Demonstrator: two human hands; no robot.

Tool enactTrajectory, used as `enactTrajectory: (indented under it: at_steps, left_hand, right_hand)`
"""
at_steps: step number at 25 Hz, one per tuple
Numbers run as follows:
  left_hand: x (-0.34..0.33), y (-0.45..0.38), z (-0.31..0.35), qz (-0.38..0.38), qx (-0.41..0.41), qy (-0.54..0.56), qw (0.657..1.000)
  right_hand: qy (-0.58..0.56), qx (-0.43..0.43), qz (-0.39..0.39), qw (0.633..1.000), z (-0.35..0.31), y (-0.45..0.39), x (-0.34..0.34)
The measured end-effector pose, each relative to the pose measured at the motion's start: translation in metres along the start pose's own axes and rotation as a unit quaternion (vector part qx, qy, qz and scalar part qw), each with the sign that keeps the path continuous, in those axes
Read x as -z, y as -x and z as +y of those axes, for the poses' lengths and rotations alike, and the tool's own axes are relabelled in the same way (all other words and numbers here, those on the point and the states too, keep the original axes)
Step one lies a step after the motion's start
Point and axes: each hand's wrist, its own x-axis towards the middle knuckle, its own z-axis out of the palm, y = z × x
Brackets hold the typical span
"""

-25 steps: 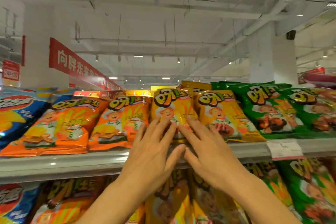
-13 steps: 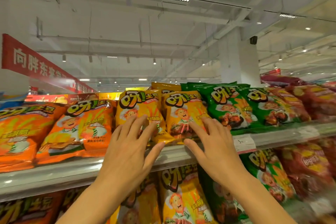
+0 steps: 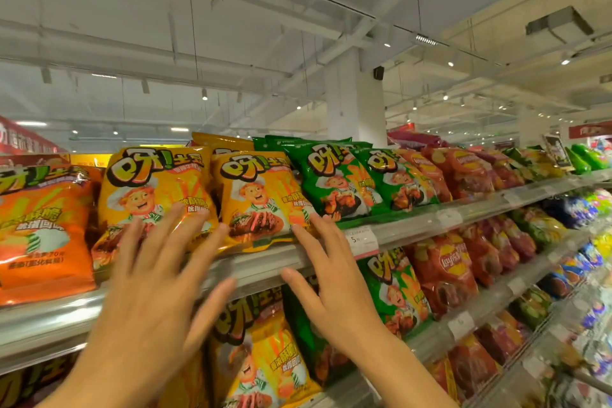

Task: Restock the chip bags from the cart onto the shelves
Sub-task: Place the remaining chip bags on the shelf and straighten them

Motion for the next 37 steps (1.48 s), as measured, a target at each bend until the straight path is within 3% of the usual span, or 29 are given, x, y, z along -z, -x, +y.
enactTrajectory:
  at_steps: [2,5,8,12,14,17,20,23,26,28,31,34,37]
  left_hand:
    - [-0.011,0.02,0.029,0.02,-0.088,0.093,0.992]
    - [-0.046,0.06,0.076,-0.061,-0.172,0.137,0.974]
    - [-0.079,0.078,0.105,-0.16,-0.151,0.108,0.969]
    - [-0.112,0.056,0.15,-0.247,-0.094,0.052,0.963]
    - [-0.131,0.041,0.184,-0.288,-0.07,0.024,0.955]
    - [-0.151,0.025,0.225,-0.329,-0.018,-0.02,0.944]
    - [-0.162,0.02,0.247,-0.32,0.023,-0.041,0.946]
    - [-0.167,0.014,0.25,-0.307,0.056,-0.045,0.949]
    - [-0.163,0.007,0.254,-0.306,0.061,-0.063,0.948]
    - [-0.162,0.009,0.261,-0.353,0.093,-0.067,0.929]
    - [-0.153,0.01,0.265,-0.383,0.104,-0.043,0.917]
    - [-0.148,0.012,0.271,-0.422,0.116,-0.035,0.899]
    - [-0.158,0.02,0.273,-0.43,0.107,-0.02,0.896]
  right_hand:
    - [-0.009,0.008,0.062,0.998,0.003,0.02,-0.006]
    - [-0.027,0.006,0.095,0.995,0.023,0.063,-0.019]
    - [-0.046,0.008,0.072,0.996,0.055,0.086,-0.014]
    - [-0.084,0.052,0.168,0.981,0.101,0.053,0.021]
    - [-0.083,0.084,0.18,0.977,0.12,0.015,0.043]
    - [-0.014,0.087,0.041,0.995,0.137,-0.053,0.065]
    - [0.051,0.069,-0.107,0.991,0.15,-0.092,0.06]
    - [0.069,0.09,-0.131,0.985,0.155,-0.094,0.051]
    - [0.007,0.102,-0.088,0.991,0.157,-0.085,0.054]
    - [-0.077,0.114,0.003,0.99,0.16,-0.062,0.054]
    - [-0.096,0.159,0.127,0.974,0.18,-0.001,0.035]
    - [-0.086,0.174,0.138,0.971,0.203,0.038,0.016]
    - [-0.064,0.133,0.113,0.983,0.228,0.043,0.006]
